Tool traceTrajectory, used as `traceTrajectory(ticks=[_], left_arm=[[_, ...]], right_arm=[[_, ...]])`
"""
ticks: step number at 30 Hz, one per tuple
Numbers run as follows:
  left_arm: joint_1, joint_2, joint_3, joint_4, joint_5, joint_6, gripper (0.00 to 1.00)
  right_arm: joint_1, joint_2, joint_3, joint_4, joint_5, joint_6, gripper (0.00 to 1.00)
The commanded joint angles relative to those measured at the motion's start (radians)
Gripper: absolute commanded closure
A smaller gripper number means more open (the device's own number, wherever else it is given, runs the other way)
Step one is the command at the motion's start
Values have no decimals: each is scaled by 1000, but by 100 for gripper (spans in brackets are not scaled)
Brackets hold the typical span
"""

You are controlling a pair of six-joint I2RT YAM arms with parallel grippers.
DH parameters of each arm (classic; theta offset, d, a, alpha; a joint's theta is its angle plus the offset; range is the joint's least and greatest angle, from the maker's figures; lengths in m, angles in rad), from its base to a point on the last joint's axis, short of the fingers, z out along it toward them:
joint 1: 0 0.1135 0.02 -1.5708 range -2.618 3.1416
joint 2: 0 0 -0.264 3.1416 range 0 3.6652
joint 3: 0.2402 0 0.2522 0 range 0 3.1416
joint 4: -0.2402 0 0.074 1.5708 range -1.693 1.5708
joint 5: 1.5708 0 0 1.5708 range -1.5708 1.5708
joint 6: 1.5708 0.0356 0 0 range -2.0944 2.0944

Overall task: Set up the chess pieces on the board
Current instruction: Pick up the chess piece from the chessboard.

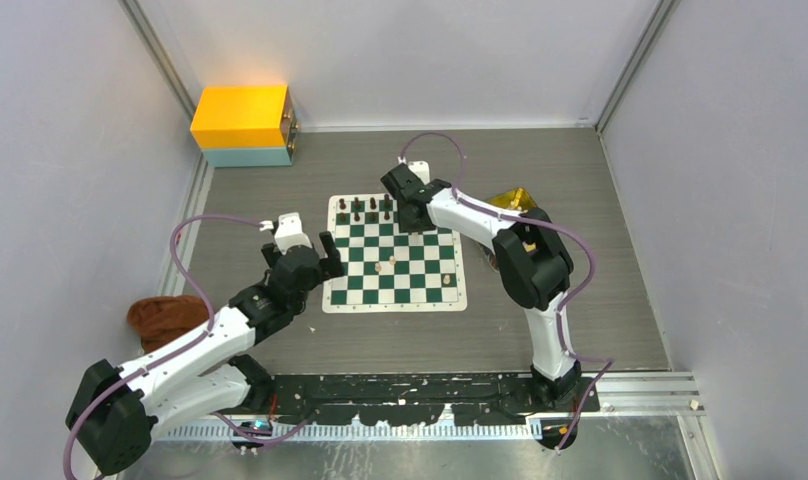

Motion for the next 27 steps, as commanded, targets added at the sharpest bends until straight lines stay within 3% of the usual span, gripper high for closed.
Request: traceTrajectory(ticks=[1,10,18,27], left_arm=[[0,-13,-6,38,-14,-11,2],[0,3,-4,51,-16,-7,2],[0,19,3,58,-16,-7,1],[0,21,4,56,-21,-4,2]], right_arm=[[-11,13,49,42,-13,-13,56],[-29,48,77,47,-37,-19,58],[-42,55,81,41,-56,-23,71],[-46,66,81,36,-69,-23,72]])
